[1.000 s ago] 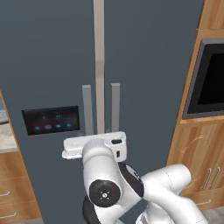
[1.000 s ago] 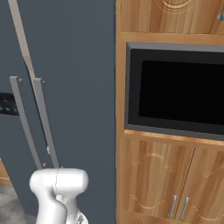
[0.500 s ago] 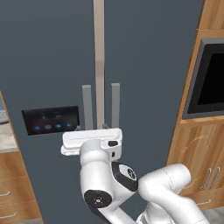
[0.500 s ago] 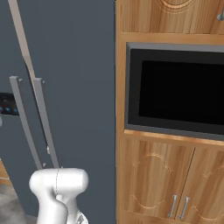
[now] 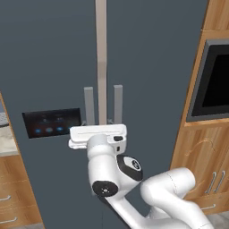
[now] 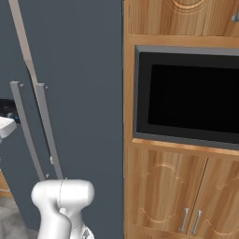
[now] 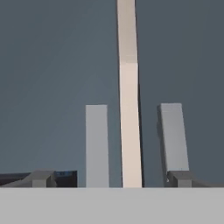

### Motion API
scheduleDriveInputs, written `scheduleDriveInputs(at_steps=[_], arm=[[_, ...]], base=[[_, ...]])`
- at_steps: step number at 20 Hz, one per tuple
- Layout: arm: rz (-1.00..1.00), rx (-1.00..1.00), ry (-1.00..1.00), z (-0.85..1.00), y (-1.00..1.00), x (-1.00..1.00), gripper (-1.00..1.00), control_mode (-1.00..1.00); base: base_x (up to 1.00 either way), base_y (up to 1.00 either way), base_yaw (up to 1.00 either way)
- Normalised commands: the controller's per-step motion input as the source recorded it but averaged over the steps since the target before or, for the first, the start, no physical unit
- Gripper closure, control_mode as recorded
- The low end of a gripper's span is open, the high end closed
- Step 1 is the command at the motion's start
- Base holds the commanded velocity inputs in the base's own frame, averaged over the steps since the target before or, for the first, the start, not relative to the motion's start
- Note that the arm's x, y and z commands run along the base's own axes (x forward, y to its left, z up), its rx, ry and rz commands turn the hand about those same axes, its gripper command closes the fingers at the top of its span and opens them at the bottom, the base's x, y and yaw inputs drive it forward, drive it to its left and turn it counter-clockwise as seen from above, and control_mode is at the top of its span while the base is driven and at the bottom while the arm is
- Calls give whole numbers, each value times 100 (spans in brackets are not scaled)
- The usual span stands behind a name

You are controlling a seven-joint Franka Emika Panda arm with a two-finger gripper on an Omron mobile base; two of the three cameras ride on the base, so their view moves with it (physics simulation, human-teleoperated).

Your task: Open the freezer door, pick up the ice cube tray from the freezer, and place it on the dining counter.

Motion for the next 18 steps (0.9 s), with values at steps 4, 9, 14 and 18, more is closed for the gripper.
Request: scheduleDriveInputs(at_steps=[4, 9, 14, 18], arm=[[0, 0, 0, -10, 10, 37, -100, -100], [0, 0, 0, -7, 19, 36, -100, -100], [0, 0, 0, 0, 19, 29, -100, -100], [0, 0, 0, 0, 8, 28, -100, -100]], base=[[0, 0, 0], [0, 0, 0], [0, 0, 0], [0, 0, 0]])
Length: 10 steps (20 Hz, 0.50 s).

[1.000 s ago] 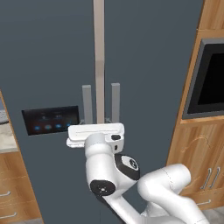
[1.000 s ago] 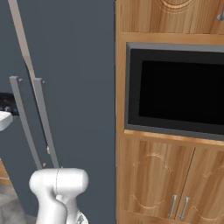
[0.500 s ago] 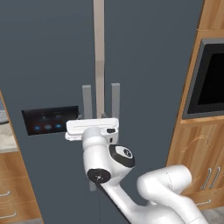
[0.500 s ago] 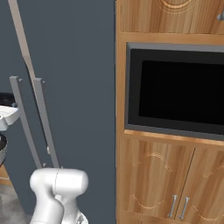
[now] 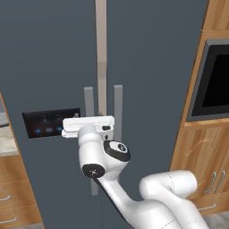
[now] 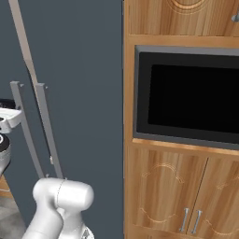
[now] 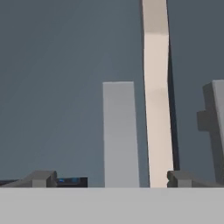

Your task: Open the freezer door, pick up the ice cube tray from the freezer, and place it on the dining counter.

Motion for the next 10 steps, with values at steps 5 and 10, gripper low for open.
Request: scheduleDriveInputs(at_steps=[5, 10], arm=[[0, 0, 0, 0, 0, 26, -100, -100], [0, 0, 0, 0, 0, 24, -100, -100]], base=[[0, 0, 0], [0, 0, 0]])
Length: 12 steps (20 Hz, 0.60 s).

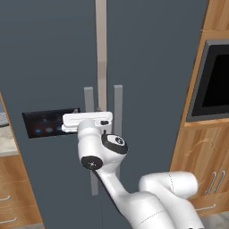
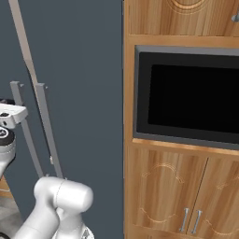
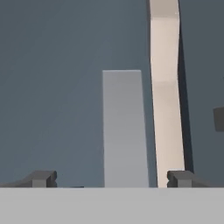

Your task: Open the freezer door, pick up the ice cube tray from the freezer, and place it on the dining counter.

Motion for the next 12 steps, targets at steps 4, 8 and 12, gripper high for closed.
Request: scheduleDriveInputs(at_steps=[4, 8, 12], arm=[[0, 0, 0, 0, -1, 19, -100, -100], [0, 0, 0, 0, -1, 16, -100, -100], [0, 0, 0, 0, 0, 17, -100, -100]], base=[[0, 0, 0], [0, 0, 0], [0, 0, 0]])
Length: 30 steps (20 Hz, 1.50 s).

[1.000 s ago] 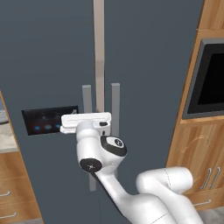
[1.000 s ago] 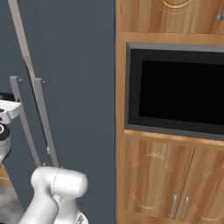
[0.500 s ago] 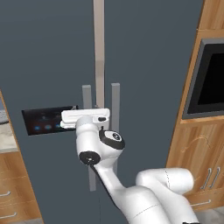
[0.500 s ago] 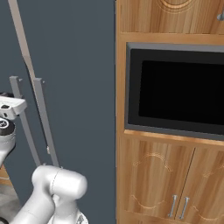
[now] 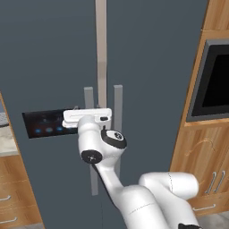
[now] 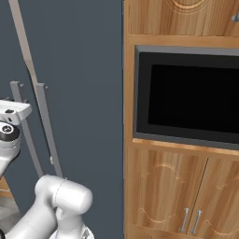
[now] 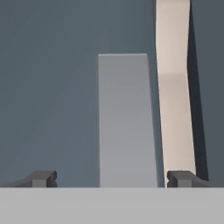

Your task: Open the freezer door, pick up the ice cube tray from the freezer, and place it on the dining counter.

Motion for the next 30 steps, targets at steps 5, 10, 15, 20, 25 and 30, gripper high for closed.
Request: scheduleDriveInputs(at_steps=[5, 10, 15, 20, 25, 30], arm=[[0, 0, -1, 0, 0, 21, -100, -100], [0, 0, 0, 0, 0, 13, -100, -100], [0, 0, 0, 0, 0, 0, -100, -100], [0, 0, 0, 0, 0, 0, -100, -100], [0, 0, 0, 0, 0, 0, 100, -100], [0, 0, 0, 0, 0, 0, 100, -100]], base=[[0, 0, 0], [0, 0, 0], [0, 0, 0], [0, 0, 0], [0, 0, 0], [0, 0, 0]])
